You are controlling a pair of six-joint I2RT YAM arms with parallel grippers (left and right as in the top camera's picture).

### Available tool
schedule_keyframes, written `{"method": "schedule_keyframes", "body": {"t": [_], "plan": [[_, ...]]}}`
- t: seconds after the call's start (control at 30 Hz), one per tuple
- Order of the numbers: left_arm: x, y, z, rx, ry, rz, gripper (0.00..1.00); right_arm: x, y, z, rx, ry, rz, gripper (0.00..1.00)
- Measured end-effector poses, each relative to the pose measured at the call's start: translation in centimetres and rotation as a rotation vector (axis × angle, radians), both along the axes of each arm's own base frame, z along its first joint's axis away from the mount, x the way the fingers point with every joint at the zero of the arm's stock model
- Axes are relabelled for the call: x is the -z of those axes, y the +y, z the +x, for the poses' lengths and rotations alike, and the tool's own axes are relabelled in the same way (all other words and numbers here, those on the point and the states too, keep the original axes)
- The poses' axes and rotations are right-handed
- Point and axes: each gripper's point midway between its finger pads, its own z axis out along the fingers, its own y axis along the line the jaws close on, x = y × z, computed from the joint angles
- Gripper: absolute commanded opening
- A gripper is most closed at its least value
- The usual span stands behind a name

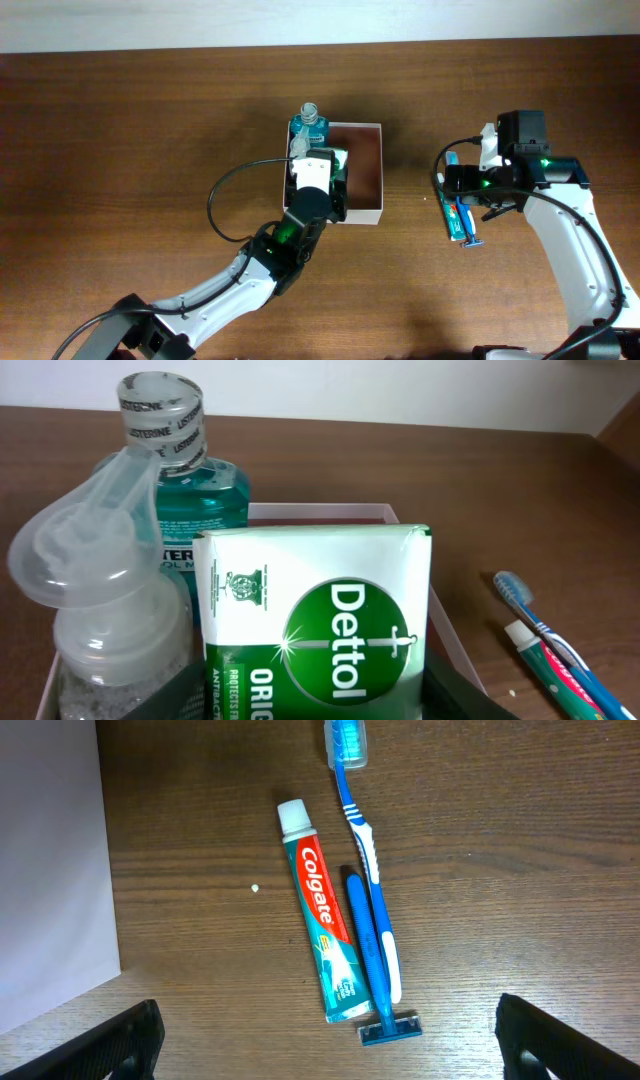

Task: Pack container
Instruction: 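Carry the Dettol bar with the left gripper into the box and release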

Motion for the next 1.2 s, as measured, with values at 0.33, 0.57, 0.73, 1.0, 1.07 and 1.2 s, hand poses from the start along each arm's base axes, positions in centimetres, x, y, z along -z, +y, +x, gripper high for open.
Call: {"method": "schedule_keyframes", "body": {"t": [0.33,0.57,0.73,1.0,1.07,1.2], "plan": [[-0.5,0.2,0.3,-0.018,-0.020,-0.005,0.56,0.0,0.0,0.0,0.000,0.000,0.000,0.99],[-2.0,0.4,0.0,-0.018,-0.043,-0.025,0.47,0.0,0.0,0.0,0.000,0.000,0.000,0.98],[-3.3,0.6,-0.2,-0.018,-0.062,-0.043,0.49,0.0,0.0,0.0,0.000,0.000,0.000,0.99],[-2.7,1.3,-0.8,-0.023,-0.025,-0.006,0.48,0.0,0.0,0.0,0.000,0.000,0.000,0.98],[-3.3,1.9,-1.1,-0.036,-0.024,0.002,0.48,0.0,0.0,0.0,0.000,0.001,0.000,0.98],[-5.1,3.8,-2.3,-0.074,-0.023,0.024,0.13,0.0,0.0,0.0,0.000,0.000,0.000,0.98]]}}
